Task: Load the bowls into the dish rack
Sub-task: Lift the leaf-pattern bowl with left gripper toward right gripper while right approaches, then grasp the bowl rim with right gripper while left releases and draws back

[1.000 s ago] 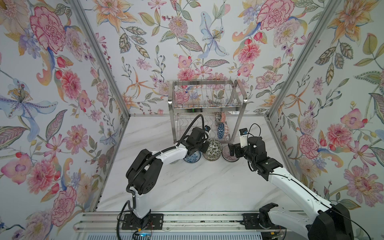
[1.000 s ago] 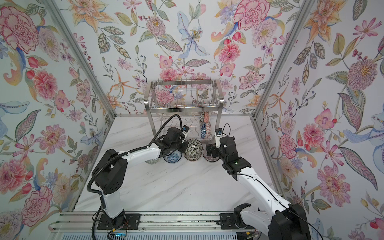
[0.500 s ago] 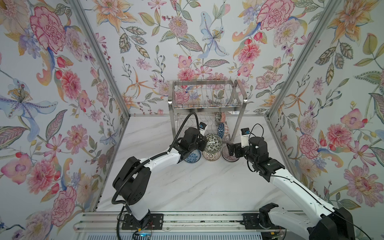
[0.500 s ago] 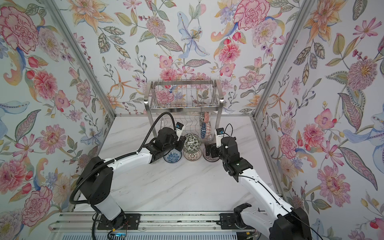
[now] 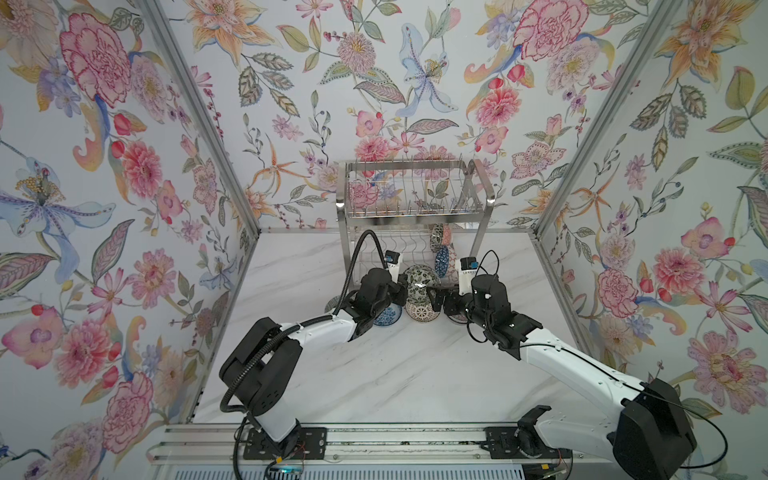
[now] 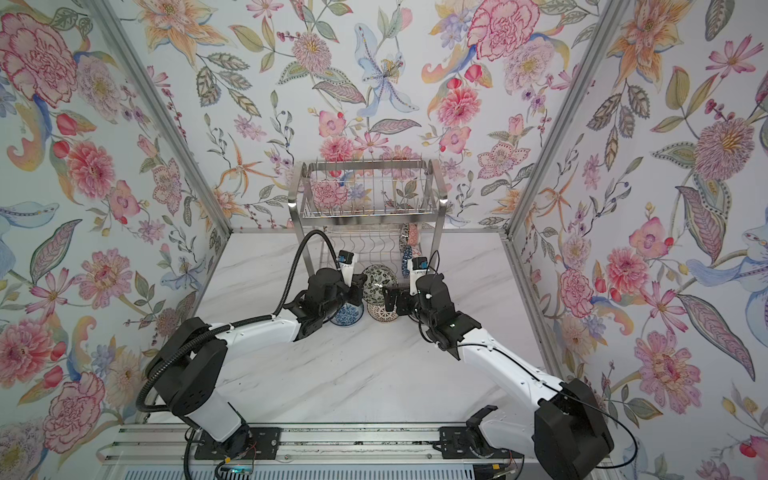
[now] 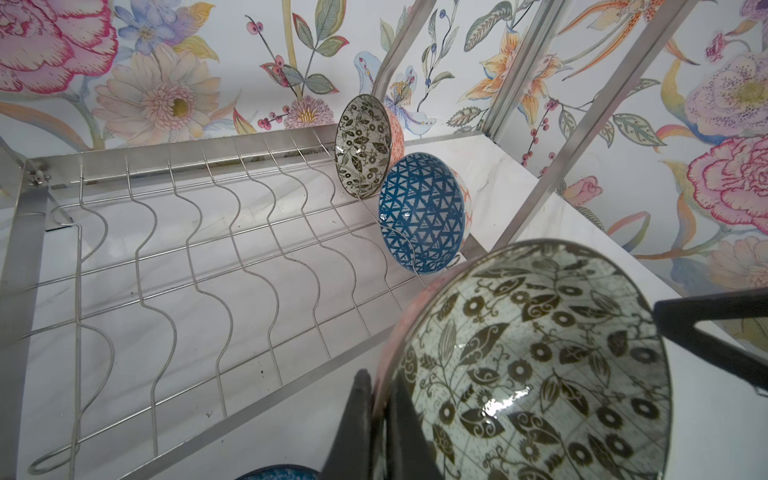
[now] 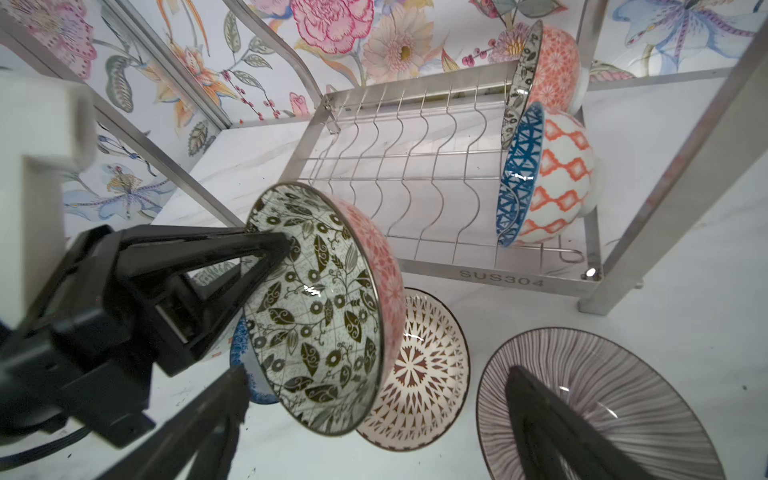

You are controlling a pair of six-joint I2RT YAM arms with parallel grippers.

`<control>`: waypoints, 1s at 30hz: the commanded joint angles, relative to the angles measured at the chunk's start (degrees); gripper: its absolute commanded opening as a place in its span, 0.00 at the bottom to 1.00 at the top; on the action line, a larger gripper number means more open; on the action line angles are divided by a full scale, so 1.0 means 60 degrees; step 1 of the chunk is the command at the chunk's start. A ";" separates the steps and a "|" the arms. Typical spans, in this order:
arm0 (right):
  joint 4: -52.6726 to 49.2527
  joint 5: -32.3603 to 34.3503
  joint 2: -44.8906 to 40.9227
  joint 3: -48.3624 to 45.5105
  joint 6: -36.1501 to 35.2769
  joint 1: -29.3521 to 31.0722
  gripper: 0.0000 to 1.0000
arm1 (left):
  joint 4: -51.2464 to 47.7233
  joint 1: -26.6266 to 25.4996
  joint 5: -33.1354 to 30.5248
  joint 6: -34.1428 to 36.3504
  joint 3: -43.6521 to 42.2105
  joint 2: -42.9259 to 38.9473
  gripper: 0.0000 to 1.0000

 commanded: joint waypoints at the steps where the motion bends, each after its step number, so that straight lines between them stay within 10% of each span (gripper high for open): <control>1: 0.0675 0.0850 0.0346 0.0222 0.0826 0.0021 0.90 | 0.1362 -0.0141 -0.0104 -0.0460 -0.0128 -0.0431 0.00; 14: 0.1827 0.0383 0.2080 0.0723 0.2006 0.0005 0.52 | 0.1847 -0.0214 0.0163 -0.0667 -0.0365 -0.0354 0.00; 22: 0.1644 0.0610 0.2314 0.1082 0.1942 0.0130 0.00 | 0.1835 -0.0229 0.0481 -0.0653 -0.0446 -0.0372 0.00; 26: 0.1508 0.0830 0.2229 0.1121 0.1732 0.0152 0.00 | 0.1733 -0.0230 0.0520 -0.0616 -0.0543 -0.0477 0.00; 30: 0.1316 0.1118 0.2052 0.1117 0.1465 0.0152 0.00 | 0.0940 -0.0221 0.0411 -0.0130 -0.0426 -0.0828 0.50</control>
